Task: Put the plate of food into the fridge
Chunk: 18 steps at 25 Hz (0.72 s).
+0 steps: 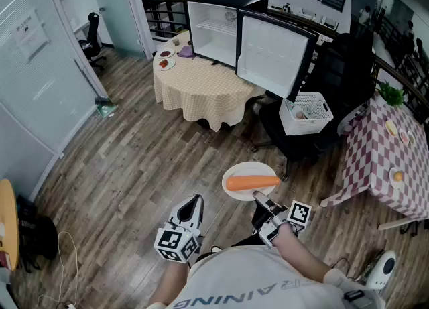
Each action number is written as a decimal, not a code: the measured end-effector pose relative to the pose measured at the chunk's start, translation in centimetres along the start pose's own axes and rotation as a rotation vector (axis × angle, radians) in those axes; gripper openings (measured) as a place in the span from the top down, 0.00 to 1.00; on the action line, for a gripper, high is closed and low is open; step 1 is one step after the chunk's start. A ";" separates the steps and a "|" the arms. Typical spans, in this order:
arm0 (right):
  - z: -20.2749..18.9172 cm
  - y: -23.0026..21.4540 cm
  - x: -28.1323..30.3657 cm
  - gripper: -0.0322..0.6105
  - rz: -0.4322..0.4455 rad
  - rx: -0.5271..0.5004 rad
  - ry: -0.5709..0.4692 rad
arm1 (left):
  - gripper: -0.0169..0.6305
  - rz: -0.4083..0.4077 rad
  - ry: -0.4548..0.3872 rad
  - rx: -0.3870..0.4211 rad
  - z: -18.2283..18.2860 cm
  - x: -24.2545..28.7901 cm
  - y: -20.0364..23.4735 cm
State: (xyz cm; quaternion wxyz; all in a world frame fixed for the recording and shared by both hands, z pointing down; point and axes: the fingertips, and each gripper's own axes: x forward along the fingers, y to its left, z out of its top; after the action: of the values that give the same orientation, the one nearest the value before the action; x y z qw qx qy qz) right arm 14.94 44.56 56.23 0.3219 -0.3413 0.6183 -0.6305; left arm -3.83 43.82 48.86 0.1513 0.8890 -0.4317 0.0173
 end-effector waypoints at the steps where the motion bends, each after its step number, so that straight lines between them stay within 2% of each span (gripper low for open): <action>1: 0.1 -0.1 -0.1 0.89 -0.005 0.000 0.000 | 0.96 0.002 0.001 0.001 0.0 0.0 0.0; 11: -0.1 -0.4 0.0 0.89 -0.019 -0.011 0.004 | 0.96 0.001 0.013 0.003 -0.3 0.0 0.0; 18: -0.6 -0.2 0.4 0.89 0.007 0.014 -0.042 | 0.96 -0.008 0.020 0.000 -0.4 -0.9 0.9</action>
State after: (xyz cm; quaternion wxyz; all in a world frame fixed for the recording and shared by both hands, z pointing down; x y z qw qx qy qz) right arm 14.24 44.57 56.43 0.3395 -0.3500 0.6082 -0.6264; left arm -5.08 44.10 49.32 0.1557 0.8905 -0.4268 0.0256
